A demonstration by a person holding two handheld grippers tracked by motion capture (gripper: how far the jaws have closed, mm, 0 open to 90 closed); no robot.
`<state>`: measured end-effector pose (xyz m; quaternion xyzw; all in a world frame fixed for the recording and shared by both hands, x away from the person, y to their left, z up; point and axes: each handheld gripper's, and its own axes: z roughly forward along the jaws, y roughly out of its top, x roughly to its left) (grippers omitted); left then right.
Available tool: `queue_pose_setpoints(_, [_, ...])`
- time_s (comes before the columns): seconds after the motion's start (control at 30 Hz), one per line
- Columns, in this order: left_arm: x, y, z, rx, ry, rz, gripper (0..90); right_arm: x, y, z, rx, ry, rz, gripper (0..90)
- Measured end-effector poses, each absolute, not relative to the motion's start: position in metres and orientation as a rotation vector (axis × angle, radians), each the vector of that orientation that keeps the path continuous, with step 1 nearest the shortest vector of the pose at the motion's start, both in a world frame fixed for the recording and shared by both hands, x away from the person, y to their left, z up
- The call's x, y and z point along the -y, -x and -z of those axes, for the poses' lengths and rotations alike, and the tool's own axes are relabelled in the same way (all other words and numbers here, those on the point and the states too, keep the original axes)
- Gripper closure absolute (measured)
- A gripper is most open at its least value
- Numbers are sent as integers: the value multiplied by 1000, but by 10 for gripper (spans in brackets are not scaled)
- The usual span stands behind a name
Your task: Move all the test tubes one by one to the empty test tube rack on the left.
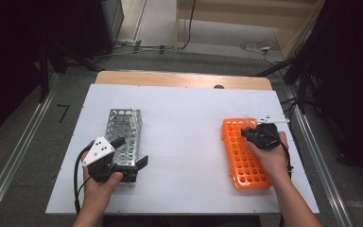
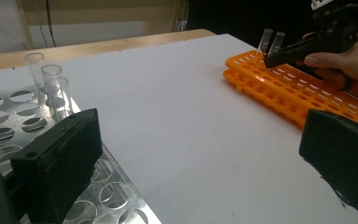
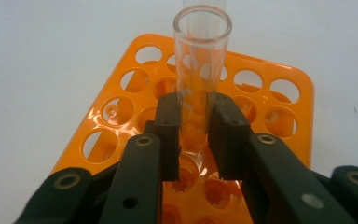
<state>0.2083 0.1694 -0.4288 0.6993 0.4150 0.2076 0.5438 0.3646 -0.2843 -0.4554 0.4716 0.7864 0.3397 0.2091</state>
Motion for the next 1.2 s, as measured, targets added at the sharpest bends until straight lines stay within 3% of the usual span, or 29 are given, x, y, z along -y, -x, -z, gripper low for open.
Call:
queue_pose_setpoints(0.73, [-167, -209, 430, -985, -1665, -489, 0, 285, -364, 455, -2174, -1295, -990, 736])
queue_pose_setpoints(1.2, [-165, -209, 429, -979, -1666, -488, 0, 294, -343, 427, -2115, -1229, -1134, 738])
